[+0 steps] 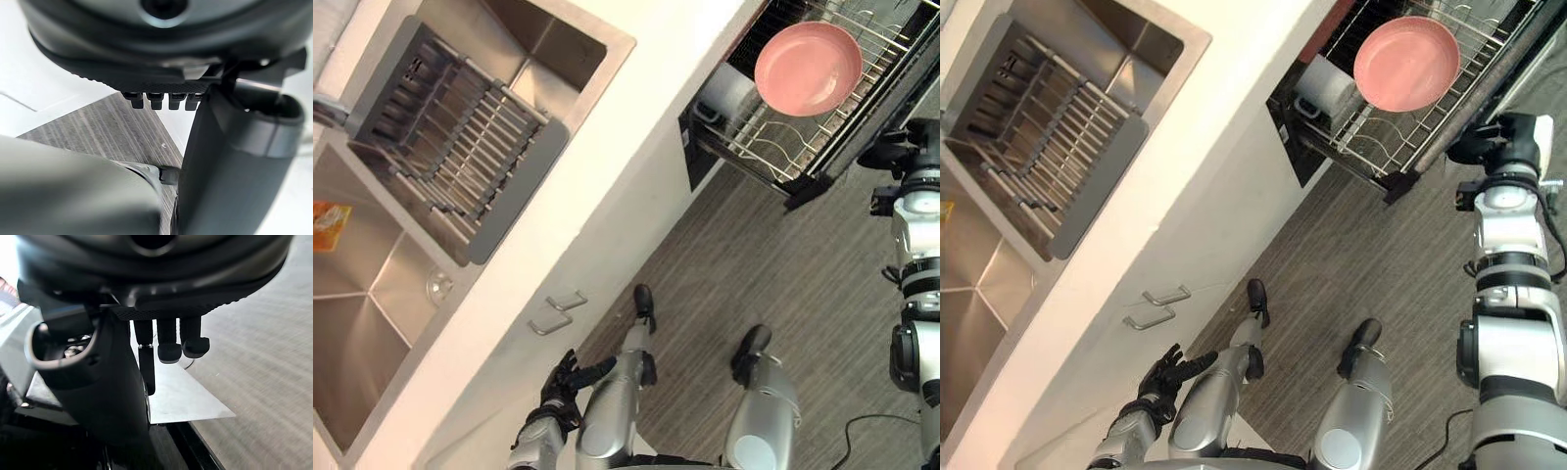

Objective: Walk over to the sink, pick up the cup, carry it to the dishwasher, place the cup inside the dishwasher, then close the dishwasher door

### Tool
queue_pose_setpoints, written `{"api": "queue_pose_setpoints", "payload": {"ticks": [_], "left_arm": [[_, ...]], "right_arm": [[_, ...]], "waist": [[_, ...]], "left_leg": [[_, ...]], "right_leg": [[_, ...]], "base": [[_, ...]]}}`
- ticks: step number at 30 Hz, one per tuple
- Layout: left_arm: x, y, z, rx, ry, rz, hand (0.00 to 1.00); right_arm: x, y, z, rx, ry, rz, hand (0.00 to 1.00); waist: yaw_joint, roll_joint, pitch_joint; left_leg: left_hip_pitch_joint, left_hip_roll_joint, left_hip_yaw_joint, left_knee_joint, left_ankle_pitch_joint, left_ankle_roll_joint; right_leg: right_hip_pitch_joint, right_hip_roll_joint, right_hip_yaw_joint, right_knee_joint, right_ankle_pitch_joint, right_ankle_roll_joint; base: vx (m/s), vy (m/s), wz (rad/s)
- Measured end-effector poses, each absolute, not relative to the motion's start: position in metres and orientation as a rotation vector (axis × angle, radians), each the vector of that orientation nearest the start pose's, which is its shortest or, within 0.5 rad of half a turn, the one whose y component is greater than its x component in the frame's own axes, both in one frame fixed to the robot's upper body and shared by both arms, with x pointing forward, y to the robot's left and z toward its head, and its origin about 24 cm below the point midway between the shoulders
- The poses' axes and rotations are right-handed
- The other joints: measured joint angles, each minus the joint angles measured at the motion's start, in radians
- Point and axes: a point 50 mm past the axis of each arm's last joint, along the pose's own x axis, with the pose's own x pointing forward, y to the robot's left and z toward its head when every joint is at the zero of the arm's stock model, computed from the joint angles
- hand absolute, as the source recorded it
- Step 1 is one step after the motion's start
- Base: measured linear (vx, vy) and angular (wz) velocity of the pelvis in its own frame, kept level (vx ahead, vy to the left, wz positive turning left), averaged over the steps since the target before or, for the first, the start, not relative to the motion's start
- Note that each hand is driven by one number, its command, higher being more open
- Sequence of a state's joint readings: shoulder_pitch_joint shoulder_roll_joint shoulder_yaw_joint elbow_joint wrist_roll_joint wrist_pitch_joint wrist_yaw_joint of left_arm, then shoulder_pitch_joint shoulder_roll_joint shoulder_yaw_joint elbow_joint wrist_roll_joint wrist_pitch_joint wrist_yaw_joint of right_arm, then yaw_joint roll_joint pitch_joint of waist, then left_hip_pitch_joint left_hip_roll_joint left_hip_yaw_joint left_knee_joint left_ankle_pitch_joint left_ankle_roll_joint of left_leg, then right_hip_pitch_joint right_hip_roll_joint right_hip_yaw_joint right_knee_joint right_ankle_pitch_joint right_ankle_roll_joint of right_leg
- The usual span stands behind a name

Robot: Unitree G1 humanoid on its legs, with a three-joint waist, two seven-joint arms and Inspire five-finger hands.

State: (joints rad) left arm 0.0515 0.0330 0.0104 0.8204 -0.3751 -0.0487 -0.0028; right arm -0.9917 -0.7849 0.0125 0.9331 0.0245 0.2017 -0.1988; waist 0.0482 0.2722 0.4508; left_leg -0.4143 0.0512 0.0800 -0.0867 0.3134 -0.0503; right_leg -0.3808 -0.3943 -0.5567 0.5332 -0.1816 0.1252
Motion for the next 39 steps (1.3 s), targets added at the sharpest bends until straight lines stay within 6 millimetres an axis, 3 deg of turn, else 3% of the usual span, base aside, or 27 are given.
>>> {"api": "queue_pose_setpoints", "payload": {"ticks": [8, 9, 11, 14, 18, 23, 25, 26, 27, 28, 30, 31, 33, 35, 36, 37, 39], "left_arm": [[0.153, 0.165, -0.131, -0.332, 0.789, 0.188, 1.0], [0.153, 0.165, -0.131, -0.334, 0.787, 0.182, 1.0], [0.154, 0.164, -0.13, -0.332, 0.778, 0.173, 1.0], [0.152, 0.164, -0.13, -0.333, 0.768, 0.168, 1.0], [0.152, 0.164, -0.129, -0.352, 0.738, 0.16, 1.0], [0.148, 0.165, -0.13, -0.389, 0.729, 0.144, 1.0], [0.144, 0.171, -0.134, -0.4, 0.743, 0.178, 1.0], [0.142, 0.174, -0.135, -0.401, 0.75, 0.192, 1.0], [0.137, 0.179, -0.137, -0.404, 0.762, 0.223, 1.0], [0.135, 0.183, -0.138, -0.404, 0.765, 0.24, 1.0], [0.127, 0.198, -0.14, -0.4, 0.78, 0.303, 1.0], [0.125, 0.202, -0.141, -0.402, 0.782, 0.321, 1.0], [0.117, 0.211, -0.144, -0.414, 0.788, 0.385, 1.0], [0.113, 0.215, -0.145, -0.422, 0.795, 0.422, 1.0], [0.109, 0.215, -0.147, -0.429, 0.805, 0.439, 1.0], [0.103, 0.216, -0.149, -0.428, 0.822, 0.459, 1.0], [0.096, 0.218, -0.152, -0.417, 0.856, 0.474, 1.0]], "right_arm": [[0.381, -0.325, 0.278, -0.745, -0.058, -0.634, 0.0], [0.383, -0.321, 0.283, -0.771, -0.068, -0.629, 1.0], [0.382, -0.327, 0.287, -0.758, -0.05, -0.661, 1.0], [0.382, -0.329, 0.285, -0.767, -0.03, -0.648, 1.0], [0.382, -0.329, 0.267, -0.731, -0.011, -0.611, 1.0], [0.367, -0.329, 0.202, -0.65, -0.064, -0.541, 1.0], [0.349, -0.325, 0.135, -0.513, 0.026, -0.5, 1.0], [0.342, -0.322, 0.113, -0.463, 0.07, -0.49, 1.0], [0.323, -0.316, 0.065, -0.363, 0.18, -0.48, 1.0], [0.31, -0.312, 0.04, -0.312, 0.239, -0.479, 1.0], [0.257, -0.289, -0.039, -0.109, 0.444, -0.489, 1.0], [0.243, -0.283, -0.055, -0.065, 0.492, -0.496, 1.0], [0.188, -0.261, -0.104, 0.101, 0.646, -0.539, 1.0], [0.153, -0.246, -0.129, 0.247, 0.738, -0.566, 1.0], [0.137, -0.239, -0.138, 0.285, 0.783, -0.567, 1.0], [0.119, -0.231, -0.146, 0.323, 0.836, -0.558, 1.0], [0.099, -0.216, -0.156, 0.369, 0.904, -0.542, 1.0]], "waist": [[0.081, 0.015, -0.011], [0.092, 0.015, -0.011], [0.112, 0.015, -0.011], [0.113, 0.015, -0.011], [0.105, 0.014, -0.011], [0.09, 0.008, -0.008], [0.076, -0.021, -0.004], [0.072, -0.034, -0.004], [0.069, -0.067, -0.016], [0.068, -0.086, -0.024], [0.052, -0.156, -0.055], [0.047, -0.173, -0.063], [0.036, -0.227, -0.094], [0.03, -0.251, -0.117], [0.03, -0.251, -0.135], [0.028, -0.247, -0.162], [0.027, -0.269, -0.195]], "left_leg": [[-0.009, -0.032, -0.074, 0.0, 0.018, -0.003], [-0.01, -0.033, -0.086, 0.0, 0.02, -0.005], [-0.01, -0.036, -0.101, 0.001, 0.021, -0.007], [-0.001, -0.041, -0.106, 0.001, 0.025, -0.012], [0.026, -0.028, -0.105, 0.0, 0.033, -0.022], [0.051, 0.005, -0.102, 0.0, 0.03, -0.025], [0.059, 0.023, -0.101, 0.0, 0.023, -0.035], [0.066, 0.028, -0.101, 0.0, 0.022, -0.036], [0.073, 0.033, -0.1, 0.0, 0.018, -0.041], [0.079, 0.033, -0.099, 0.0, 0.015, -0.045], [0.109, 0.029, -0.092, 0.0, 0.005, -0.057], [0.117, 0.025, -0.089, 0.0, 0.005, -0.057], [0.16, 0.017, -0.055, -0.001, 0.004, -0.057], [0.189, 0.021, -0.039, -0.007, -0.002, -0.056], [0.202, 0.03, -0.036, -0.007, -0.023, -0.054], [0.215, 0.051, -0.018, -0.008, -0.064, -0.021], [0.225, 0.057, -0.01, -0.008, -0.073, -0.023]], "right_leg": [[0.024, -0.053, -0.072, 0.08, -0.074, 0.001], [0.033, -0.054, -0.086, 0.081, -0.08, 0.001], [0.05, -0.056, -0.107, 0.081, -0.088, 0.0], [0.068, -0.056, -0.113, 0.075, -0.089, -0.002], [0.112, -0.034, -0.127, 0.043, -0.088, -0.001], [0.175, 0.021, -0.158, -0.021, -0.071, 0.0], [0.212, 0.057, -0.175, -0.084, -0.046, 0.004], [0.227, 0.066, -0.18, -0.104, -0.038, 0.006], [0.254, 0.084, -0.189, -0.146, -0.021, 0.012], [0.269, 0.093, -0.192, -0.171, -0.012, 0.015], [0.329, 0.116, -0.2, -0.261, 0.026, 0.027], [0.342, 0.12, -0.2, -0.282, 0.035, 0.029], [0.397, 0.132, -0.187, -0.351, 0.07, 0.037], [0.425, 0.144, -0.171, -0.384, 0.088, 0.036], [0.432, 0.157, -0.162, -0.396, 0.092, 0.034], [0.437, 0.175, -0.152, -0.405, 0.093, 0.032], [0.441, 0.183, -0.147, -0.415, 0.088, 0.031]], "base": [[0.01, -0.089, 0.33], [0.0, -0.124, 0.29], [0.01, -0.113, 0.28], [0.01, -0.089, 0.1], [-0.04, -0.08, 0.0], [-0.05, -0.085, 0.02], [-0.02, -0.058, 0.01], [0.02, -0.073, 0.02], [0.03, -0.064, 0.03], [0.07, -0.068, 0.03], [0.08, -0.027, -0.02], [0.03, 0.003, -0.1], [-0.02, 0.023, -0.21], [-0.07, 0.034, -0.3], [-0.12, 0.049, -0.39], [-0.14, 0.061, -0.34], [-0.15, 0.051, -0.17]]}}
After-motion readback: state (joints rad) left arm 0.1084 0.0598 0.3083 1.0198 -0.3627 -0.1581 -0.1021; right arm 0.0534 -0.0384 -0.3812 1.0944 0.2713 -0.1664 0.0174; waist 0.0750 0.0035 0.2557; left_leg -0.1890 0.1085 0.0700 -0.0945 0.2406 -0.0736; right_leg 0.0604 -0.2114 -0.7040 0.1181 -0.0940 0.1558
